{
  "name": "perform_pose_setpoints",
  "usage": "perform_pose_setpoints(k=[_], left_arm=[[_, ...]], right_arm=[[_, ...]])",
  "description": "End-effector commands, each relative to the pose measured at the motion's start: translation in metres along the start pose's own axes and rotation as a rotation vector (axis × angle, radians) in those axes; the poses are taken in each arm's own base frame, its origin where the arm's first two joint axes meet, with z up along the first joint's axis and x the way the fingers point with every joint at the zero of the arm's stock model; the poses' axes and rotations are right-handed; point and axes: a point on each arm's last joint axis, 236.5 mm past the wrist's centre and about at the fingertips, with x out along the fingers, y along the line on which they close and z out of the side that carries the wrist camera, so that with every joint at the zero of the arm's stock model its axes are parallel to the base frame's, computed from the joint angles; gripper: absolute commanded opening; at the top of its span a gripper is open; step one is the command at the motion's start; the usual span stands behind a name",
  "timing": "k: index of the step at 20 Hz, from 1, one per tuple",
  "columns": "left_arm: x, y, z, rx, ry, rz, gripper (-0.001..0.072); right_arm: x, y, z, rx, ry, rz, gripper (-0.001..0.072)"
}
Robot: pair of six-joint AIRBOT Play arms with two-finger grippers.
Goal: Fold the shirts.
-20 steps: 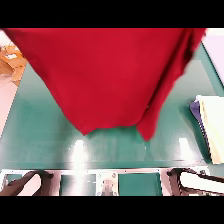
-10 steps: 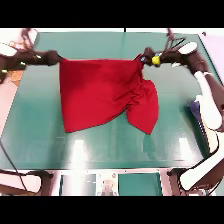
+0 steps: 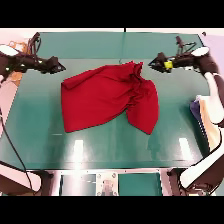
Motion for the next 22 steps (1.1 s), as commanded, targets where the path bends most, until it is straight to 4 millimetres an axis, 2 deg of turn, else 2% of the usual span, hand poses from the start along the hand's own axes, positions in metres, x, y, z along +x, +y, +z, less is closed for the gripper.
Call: perform_pose_setpoints(k=[1, 3, 6, 10, 12, 14, 15, 16, 17, 22], left_arm=[[-0.025, -0.001, -0.046, -0.1, 0.214, -0.036, 0.0017], [-0.026, 0.007, -0.078, -0.14, 0.315, 0.035, 0.0017], [-0.031, 0.012, -0.131, -0.169, 0.333, 0.135, 0.0017], [-0.054, 0.022, -0.225, -0.265, 0.281, 0.251, 0.0017], [-0.051, 0.03, -0.263, -0.322, 0.226, 0.294, 0.002], [-0.043, 0.037, -0.294, -0.383, 0.239, 0.31, 0.0026], [-0.039, 0.04, -0.306, -0.407, 0.258, 0.313, 0.0273], [-0.036, 0.043, -0.314, -0.449, 0.258, 0.323, 0.046], [-0.033, 0.045, -0.318, -0.473, 0.252, 0.322, 0.0454], [-0.009, 0.04, -0.31, -0.552, 0.108, 0.228, 0.0453]], right_arm=[[-0.051, -0.018, -0.029, 0.052, 0.112, 0.01, 0.0264], [-0.065, -0.036, -0.052, 0.093, 0.148, -0.032, 0.0263], [-0.085, -0.067, -0.099, 0.12, 0.18, -0.134, 0.0252], [-0.114, -0.114, -0.149, 0.205, 0.079, -0.249, 0.0252], [-0.119, -0.134, -0.169, 0.248, 0.009, -0.291, 0.0252], [-0.113, -0.144, -0.186, 0.255, 0.005, -0.31, 0.0254], [-0.11, -0.147, -0.192, 0.266, 0.013, -0.31, 0.0255], [-0.106, -0.148, -0.193, 0.285, 0.011, -0.299, 0.0275], [-0.103, -0.149, -0.191, 0.297, 0.002, -0.291, 0.032], [-0.087, -0.146, -0.18, 0.383, -0.042, -0.216, 0.0324]])
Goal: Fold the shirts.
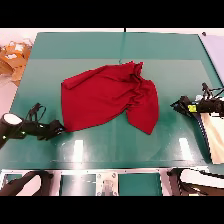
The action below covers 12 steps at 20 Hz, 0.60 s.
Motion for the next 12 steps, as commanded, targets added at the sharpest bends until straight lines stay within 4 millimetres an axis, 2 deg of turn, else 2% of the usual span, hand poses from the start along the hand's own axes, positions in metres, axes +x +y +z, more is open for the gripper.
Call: perform_pose_setpoints(k=[1, 3, 5, 6, 7, 8, 9, 10, 12], left_arm=[[0.011, -0.005, 0.015, -0.063, -0.121, -0.072, 0.0453], [0.013, -0.01, 0.026, -0.087, -0.16, -0.107, 0.0453], [0.027, -0.023, 0.018, -0.112, -0.096, -0.181, 0.0424], [0.034, -0.031, 0.011, -0.109, -0.052, -0.221, 0.0287], [0.036, -0.038, 0.005, -0.105, -0.01, -0.259, 0.0192], [0.034, -0.047, 0.001, -0.08, 0.023, -0.295, 0.0061], [0.029, -0.053, 0.003, -0.044, 0.032, -0.308, 0.002], [0.021, -0.055, 0.014, -0.01, 0.021, -0.302, 0.002], [-0.002, -0.04, 0.045, 0.016, -0.021, -0.23, 0.002]], right_arm=[[0.012, 0.003, 0.004, 0.06, -0.014, 0.044, 0.0324], [0.021, 0.002, -0.001, 0.069, 0.012, 0.044, 0.0324], [0.028, 0.001, -0.004, 0.088, 0.031, 0.054, 0.0328], [0.03, 0.002, -0.004, 0.099, 0.036, 0.062, 0.0344], [0.031, 0.001, -0.004, 0.103, 0.038, 0.064, 0.0345], [0.032, 0.001, -0.004, 0.104, 0.039, 0.063, 0.037], [0.032, 0.001, -0.005, 0.098, 0.04, 0.062, 0.0405], [0.032, 0.001, -0.005, 0.095, 0.042, 0.062, 0.0433], [0.032, 0.002, -0.011, 0.092, 0.065, 0.067, 0.0433]])
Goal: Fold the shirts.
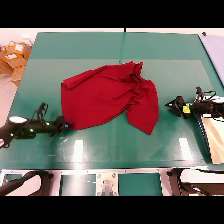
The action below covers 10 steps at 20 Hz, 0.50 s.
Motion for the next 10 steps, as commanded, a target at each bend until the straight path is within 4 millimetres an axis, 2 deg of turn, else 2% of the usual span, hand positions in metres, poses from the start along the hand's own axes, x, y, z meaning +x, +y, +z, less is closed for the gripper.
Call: perform_pose_setpoints(k=[1, 3, 4, 7, 10], left_arm=[[-0.036, 0.004, 0.039, 0.052, -0.024, 0.065, 0.002], [-0.059, 0.005, 0.067, 0.074, -0.09, 0.099, 0.002], [-0.063, 0.002, 0.074, 0.087, -0.109, 0.102, 0.002], [-0.063, 0.005, 0.084, 0.086, -0.138, 0.115, 0.002], [-0.059, 0.013, 0.081, 0.08, -0.117, 0.129, 0.002]], right_arm=[[0.002, 0.001, -0.01, -0.005, 0.04, 0.006, 0.0433], [0.01, 0.004, -0.023, -0.022, 0.076, 0.005, 0.0433], [0.016, 0.007, -0.03, -0.033, 0.095, 0.002, 0.0434], [0.037, 0.025, -0.049, -0.111, 0.133, -0.011, 0.0434], [0.051, 0.043, -0.049, -0.146, 0.102, -0.003, 0.0432]])
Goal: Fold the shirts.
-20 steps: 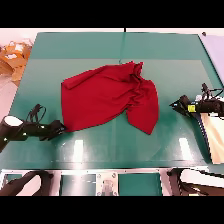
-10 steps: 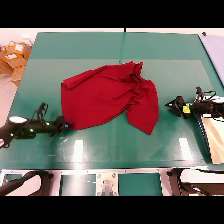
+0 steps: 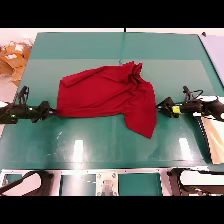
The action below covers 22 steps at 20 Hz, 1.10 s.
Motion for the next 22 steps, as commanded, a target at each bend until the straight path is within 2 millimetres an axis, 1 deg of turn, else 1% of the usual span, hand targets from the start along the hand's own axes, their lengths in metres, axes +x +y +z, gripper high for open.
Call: perform_pose_setpoints(k=[1, 3, 4, 5, 6, 7, 8, 9, 10, 11, 12, 13, 14, 15, 16, 17, 18, 19, 20, 21, 22], left_arm=[[-0.001, 0.009, 0.006, 0.009, -0.007, 0.028, 0.002], [-0.001, 0.011, 0.007, 0.015, -0.013, 0.039, 0.002], [-0.001, 0.013, 0.008, 0.019, -0.015, 0.047, 0.002], [-0.001, 0.015, 0.008, 0.023, -0.016, 0.054, 0.002], [-0.001, 0.015, 0.008, 0.025, -0.017, 0.057, 0.002], [-0.001, 0.015, 0.008, 0.024, -0.017, 0.055, 0.002], [-0.001, 0.013, 0.009, 0.023, -0.018, 0.048, 0.002], [-0.005, 0.007, 0.012, 0.037, -0.015, 0.039, 0.0019], [-0.013, -0.004, 0.019, 0.066, -0.014, 0.022, 0.0019], [-0.024, -0.02, 0.027, 0.102, -0.013, -0.005, 0.0019], [-0.039, -0.043, 0.035, 0.158, -0.015, -0.045, 0.0019], [-0.062, -0.07, 0.046, 0.222, -0.042, -0.083, 0.0019], [-0.087, -0.099, 0.057, 0.289, -0.088, -0.113, 0.0019], [-0.12, -0.13, 0.07, 0.374, -0.167, -0.13, 0.0018], [-0.155, -0.162, 0.079, 0.461, -0.261, -0.134, 0.0018], [-0.198, -0.198, 0.084, 0.561, -0.374, -0.137, 0.0019], [-0.239, -0.232, 0.082, 0.655, -0.482, -0.135, 0.0019], [-0.285, -0.268, 0.074, 0.757, -0.602, -0.129, 0.0019], [-0.326, -0.299, 0.06, 0.846, -0.71, -0.124, 0.0019], [-0.367, -0.331, 0.04, 0.935, -0.825, -0.119, 0.002], [-0.401, -0.356, 0.02, 1.011, -0.925, -0.114, 0.002]], right_arm=[[0.017, 0.014, 0.002, -0.043, -0.031, -0.011, 0.0431], [0.022, 0.015, 0.011, -0.04, -0.057, -0.014, 0.0429], [0.024, 0.017, 0.014, -0.03, -0.057, -0.005, 0.0417], [0.026, 0.017, 0.017, -0.026, -0.056, -0.002, 0.0387], [0.027, 0.017, 0.02, -0.029, -0.055, -0.001, 0.0342], [0.028, 0.021, 0.021, -0.033, -0.047, 0.01, 0.019], [0.026, 0.029, 0.021, -0.055, -0.038, 0.034, 0.002], [0.021, 0.04, 0.021, -0.082, -0.024, 0.062, 0.0021], [0.012, 0.056, 0.023, -0.118, -0.01, 0.092, 0.0021], [-0.001, 0.075, 0.028, -0.163, -0.013, 0.122, 0.002], [-0.022, 0.102, 0.035, -0.218, -0.035, 0.154, 0.002], [-0.049, 0.13, 0.043, -0.291, -0.079, 0.181, 0.002], [-0.085, 0.165, 0.051, -0.378, -0.152, 0.208, 0.002], [-0.124, 0.201, 0.055, -0.46, -0.241, 0.232, 0.002], [-0.172, 0.24, 0.054, -0.561, -0.354, 0.256, 0.002], [-0.219, 0.276, 0.046, -0.659, -0.465, 0.277, 0.002], [-0.268, 0.309, 0.033, -0.748, -0.588, 0.296, 0.002], [-0.321, 0.341, 0.013, -0.831, -0.728, 0.316, 0.002], [-0.371, 0.366, -0.01, -0.901, -0.869, 0.328, 0.002], [-0.413, 0.384, -0.036, -0.957, -0.99, 0.342, 0.0021], [-0.453, 0.398, -0.065, -1.002, -1.108, 0.356, 0.002]])
